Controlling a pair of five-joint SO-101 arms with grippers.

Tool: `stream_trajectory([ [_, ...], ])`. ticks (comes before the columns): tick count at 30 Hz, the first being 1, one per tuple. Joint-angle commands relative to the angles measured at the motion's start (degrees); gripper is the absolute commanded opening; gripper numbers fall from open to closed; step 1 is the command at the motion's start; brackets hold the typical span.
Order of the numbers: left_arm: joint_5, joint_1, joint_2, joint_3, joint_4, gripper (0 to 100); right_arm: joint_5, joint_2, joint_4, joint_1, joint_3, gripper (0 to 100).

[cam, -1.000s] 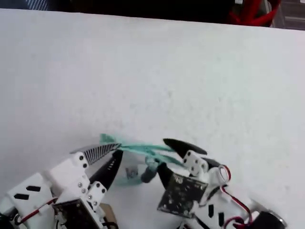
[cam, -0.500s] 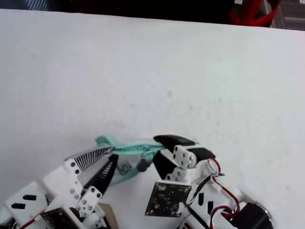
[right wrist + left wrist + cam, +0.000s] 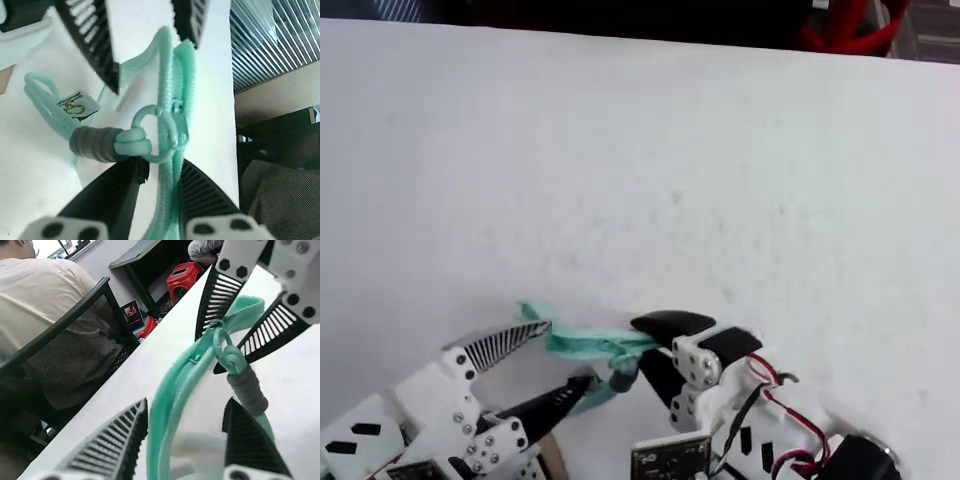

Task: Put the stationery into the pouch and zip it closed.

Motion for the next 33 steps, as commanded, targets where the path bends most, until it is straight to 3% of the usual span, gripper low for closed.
stream_trajectory([
  [1,-1.1,-5.2,0.2,-2.9,-2.2,24,1.1,0.6,2.3,-0.2,0.1,2.0],
  [6,-2.4,-7.9,0.3,-3.4,-2.1,24,2.5,0.6,2.3,-0.9,0.1,2.0],
  [15,-6.4,1.1,0.4,8.2,-7.1,23,2.5,1.2,2.2,-4.4,-4.7,2.0],
  [20,-7.6,5.8,0.3,8.4,-7.1,1,2.2,1.2,0.9,-4.2,-4.0,2.0],
  [25,-9.2,5.3,0.2,8.4,-6.9,2,-2.4,1.2,-1.8,-1.8,-3.8,2.4],
  [27,-9.2,2.8,0.2,8.5,-7.7,2,-6.9,1.2,-4.6,1.8,-3.8,3.3],
  [30,-8.7,-5.9,0.4,12.0,-14.2,2,-17.1,1.2,-9.9,10.1,-3.8,13.1],
  [33,1.0,-16.6,0.4,19.4,-26.7,2,-24.4,1.2,-14.5,15.3,-4.0,21.1],
])
